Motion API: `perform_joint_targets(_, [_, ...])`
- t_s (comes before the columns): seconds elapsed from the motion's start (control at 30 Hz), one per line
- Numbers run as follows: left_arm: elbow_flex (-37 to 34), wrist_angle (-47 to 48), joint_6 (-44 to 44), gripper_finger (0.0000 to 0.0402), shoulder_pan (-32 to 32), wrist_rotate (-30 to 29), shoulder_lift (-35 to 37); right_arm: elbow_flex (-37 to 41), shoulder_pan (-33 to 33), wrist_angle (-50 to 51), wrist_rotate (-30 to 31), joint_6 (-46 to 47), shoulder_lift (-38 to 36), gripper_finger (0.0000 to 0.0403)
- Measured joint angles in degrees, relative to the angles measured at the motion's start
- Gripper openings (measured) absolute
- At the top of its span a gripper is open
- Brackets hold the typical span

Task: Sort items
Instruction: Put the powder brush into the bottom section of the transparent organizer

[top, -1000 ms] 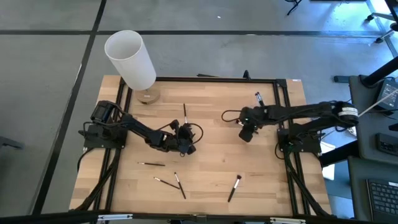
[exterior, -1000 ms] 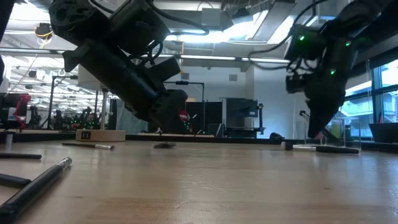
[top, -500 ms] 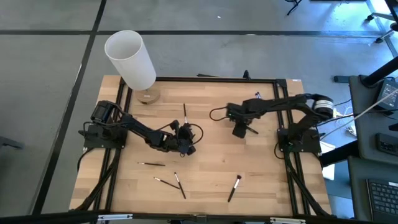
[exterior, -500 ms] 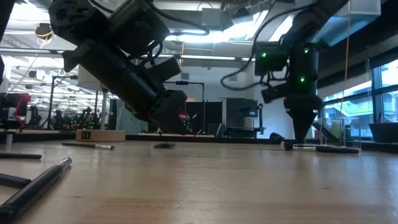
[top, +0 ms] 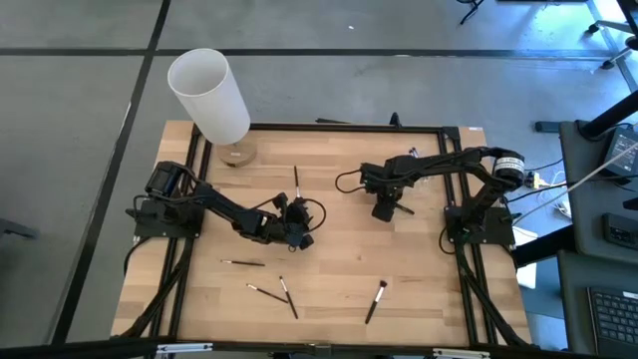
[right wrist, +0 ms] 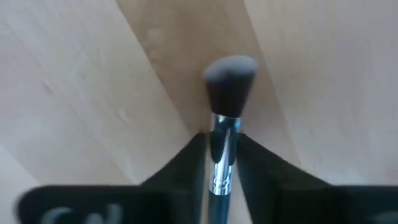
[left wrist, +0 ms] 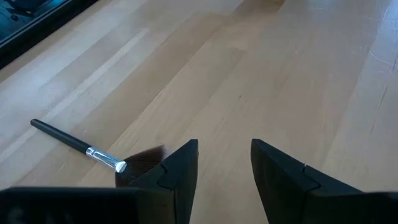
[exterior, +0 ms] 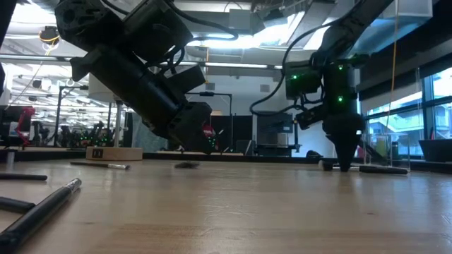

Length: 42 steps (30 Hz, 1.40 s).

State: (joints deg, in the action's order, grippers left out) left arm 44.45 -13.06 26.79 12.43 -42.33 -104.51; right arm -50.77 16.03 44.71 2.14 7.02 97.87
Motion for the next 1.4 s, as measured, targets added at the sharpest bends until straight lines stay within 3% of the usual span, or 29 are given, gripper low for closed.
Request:
perform_joint_targets(0.1, [0.0, 0.0, 0.0, 0.0143, 0.0, 0.0, 0.0, 0.1, 0.0, 0.1, -0.2, 0.1, -0.2, 0.0041])
perform_joint_targets(0.43, [0.0, 0.0, 0.0, 0.0143, 0.0, 0.0, 0.0, -0.7, 0.0, 0.7, -0.6, 3.2, -2.6, 0.0054])
perform_joint_targets(0.7, [0.0, 0.2, 0.0, 0.0143, 0.0, 0.0, 0.0, -1.9, 1.3, 2.0, -0.5, 3.8, -18.1, 0.0046])
perform_joint_targets(0.83, [0.0, 0.6, 0.6, 0.0143, 0.0, 0.3, 0.0, -2.0, 2.5, 2.8, 6.3, 4.4, -28.7, 0.0049])
perform_joint_targets(1.03, [0.0, 0.9, 1.0, 0.0143, 0.2, 0.3, 0.0, -2.0, 2.8, 6.3, 29.3, 6.8, -42.3, 0.0054])
perform_joint_targets(1.1, [0.0, 0.9, 1.0, 0.0143, 0.2, 0.2, 0.0, -1.0, 2.9, 5.8, 34.5, 7.9, -45.9, 0.0053])
perform_joint_targets(1.2, [0.0, 0.9, 1.0, 0.0143, 0.2, 0.2, 0.0, 2.5, 2.9, 4.1, 37.6, 9.4, -50.3, 0.0053])
perform_joint_targets(1.4, [0.0, 0.9, 1.0, 0.0143, 0.2, 0.1, 0.0, 15.1, 2.9, -3.6, 37.0, 12.2, -56.9, 0.0054])
